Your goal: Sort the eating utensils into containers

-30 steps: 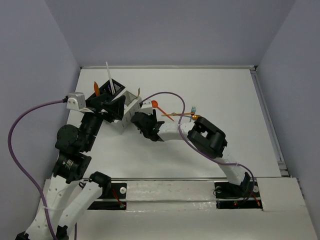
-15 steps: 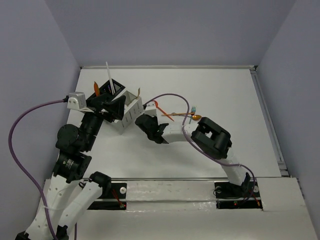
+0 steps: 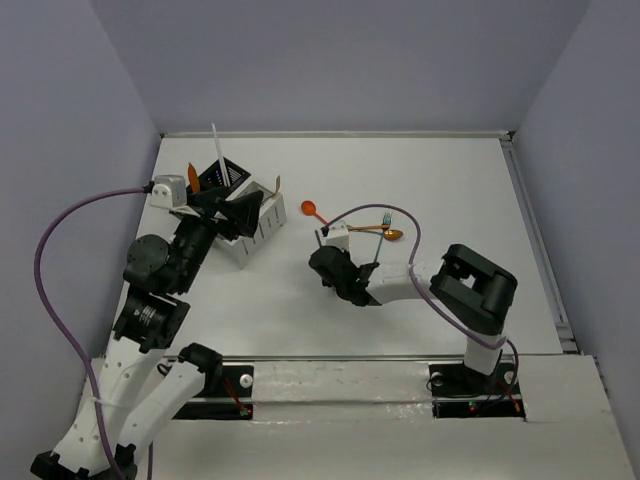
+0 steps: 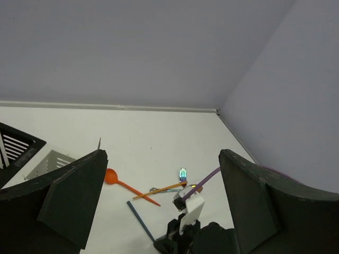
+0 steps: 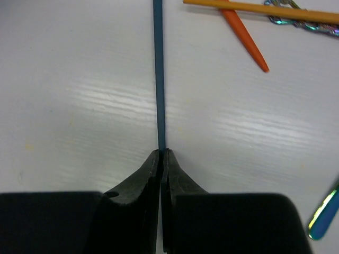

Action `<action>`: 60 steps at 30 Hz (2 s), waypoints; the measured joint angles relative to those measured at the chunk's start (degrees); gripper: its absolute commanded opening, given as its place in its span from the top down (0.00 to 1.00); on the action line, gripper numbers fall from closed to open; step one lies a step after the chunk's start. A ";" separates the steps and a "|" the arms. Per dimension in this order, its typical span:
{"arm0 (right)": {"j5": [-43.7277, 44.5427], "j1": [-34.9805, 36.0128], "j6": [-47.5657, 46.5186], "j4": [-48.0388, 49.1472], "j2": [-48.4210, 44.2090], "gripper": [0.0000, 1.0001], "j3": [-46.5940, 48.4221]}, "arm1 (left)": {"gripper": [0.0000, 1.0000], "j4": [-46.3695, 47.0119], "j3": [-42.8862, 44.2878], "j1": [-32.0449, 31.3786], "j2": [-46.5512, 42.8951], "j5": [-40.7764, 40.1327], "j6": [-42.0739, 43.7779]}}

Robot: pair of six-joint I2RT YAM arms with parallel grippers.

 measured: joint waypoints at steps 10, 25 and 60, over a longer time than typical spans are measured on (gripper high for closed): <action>-10.45 0.55 -3.37 -1.14 -19.58 0.93 -15.23 | 0.05 0.02 -2.19 0.00 5.20 8.11 -6.58; -13.64 1.14 -7.52 1.70 -39.41 0.93 -19.26 | 0.07 0.20 -6.80 0.00 20.26 16.74 -11.47; -15.78 4.24 -12.04 10.86 -39.50 0.93 -16.98 | 0.53 7.98 -7.43 0.00 28.57 23.96 -17.51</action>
